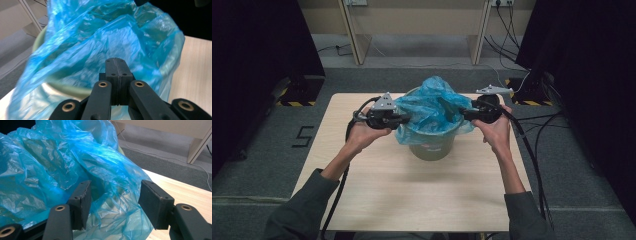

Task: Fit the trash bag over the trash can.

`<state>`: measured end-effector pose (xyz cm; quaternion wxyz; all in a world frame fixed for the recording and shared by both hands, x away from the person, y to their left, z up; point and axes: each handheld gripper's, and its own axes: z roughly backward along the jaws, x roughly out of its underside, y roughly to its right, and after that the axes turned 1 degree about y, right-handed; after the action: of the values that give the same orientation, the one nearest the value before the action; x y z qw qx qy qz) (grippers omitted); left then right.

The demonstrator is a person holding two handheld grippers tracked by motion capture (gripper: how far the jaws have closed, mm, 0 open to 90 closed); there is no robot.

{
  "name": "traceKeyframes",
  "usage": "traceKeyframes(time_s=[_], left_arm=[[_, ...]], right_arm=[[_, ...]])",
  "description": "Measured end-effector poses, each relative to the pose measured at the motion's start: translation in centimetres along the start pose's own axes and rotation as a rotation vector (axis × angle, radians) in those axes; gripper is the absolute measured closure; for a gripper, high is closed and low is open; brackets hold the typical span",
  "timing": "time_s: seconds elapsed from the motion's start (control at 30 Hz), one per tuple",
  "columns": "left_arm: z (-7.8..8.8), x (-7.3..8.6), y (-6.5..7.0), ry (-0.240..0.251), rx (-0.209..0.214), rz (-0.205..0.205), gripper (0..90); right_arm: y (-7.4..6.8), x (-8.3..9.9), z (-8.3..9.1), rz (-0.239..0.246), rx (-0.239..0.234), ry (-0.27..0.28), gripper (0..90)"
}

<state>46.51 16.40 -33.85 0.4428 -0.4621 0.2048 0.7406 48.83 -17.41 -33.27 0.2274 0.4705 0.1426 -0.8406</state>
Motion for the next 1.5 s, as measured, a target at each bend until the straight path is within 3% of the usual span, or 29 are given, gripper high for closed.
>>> traceKeyframes(time_s=[0.17,0.23,0.3,0.5,0.53,0.63,0.67,0.77,0.9,1.1,1.13,1.23,1.37,1.5], left_arm=[[1.1,0.5,-0.6,0.041,0.003,0.043,88.2],[0.9,0.1,-0.5,0.049,0.006,0.076,71.0],[0.2,-0.5,-0.2,0.044,0.005,0.077,58.5],[-2.8,-1.8,1.3,-0.019,0.03,0.067,37.5],[-3.3,-1.9,1.4,-0.029,0.034,0.066,37.5],[-4.1,-2.0,1.3,-0.036,0.055,0.069,51.7],[-4.1,-2.0,1.3,-0.034,0.062,0.056,63.9],[-3.9,-1.8,1.3,-0.047,0.066,0.023,87.0],[-2.6,-1.4,1.0,-0.056,0.056,-0.013,89.8],[-0.7,-0.7,-0.1,-0.017,0.023,0.023,88.8],[-0.6,-0.8,-0.1,-0.006,0.012,0.032,84.7],[-0.7,-1.5,0.4,0.017,0.006,0.057,59.2],[-2.2,-2.9,1.8,-0.007,0.02,0.053,40.7],[-3.9,-3.5,2.6,-0.055,0.012,0.023,38.6]], right_arm=[[0.1,0.0,-0.3,-0.007,0.001,-0.002,43.5],[0.0,0.0,-0.6,-0.009,-0.003,-0.003,43.5],[-0.2,0.0,-0.7,-0.005,-0.008,-0.006,43.5],[-0.4,-0.1,-0.7,-0.001,-0.018,-0.004,43.6],[-0.4,-0.1,-0.7,0.0,-0.016,-0.003,43.6],[-0.2,0.0,-0.6,0.001,-0.016,-0.002,43.6],[-0.2,0.0,-0.6,0.002,-0.017,-0.003,43.6],[-0.2,0.0,-0.5,0.004,-0.019,0.002,43.6],[-0.1,0.0,-0.5,0.002,-0.017,0.002,43.8],[0.0,0.0,-0.4,-0.006,-0.017,0.007,44.0],[0.0,0.0,-0.4,-0.007,-0.017,0.007,44.0],[-0.1,-0.1,-0.5,-0.003,-0.018,0.004,44.0],[-0.1,-0.2,-0.5,-0.004,-0.022,0.007,44.0],[-0.2,-0.2,-0.3,0.002,-0.022,0.007,43.9]])
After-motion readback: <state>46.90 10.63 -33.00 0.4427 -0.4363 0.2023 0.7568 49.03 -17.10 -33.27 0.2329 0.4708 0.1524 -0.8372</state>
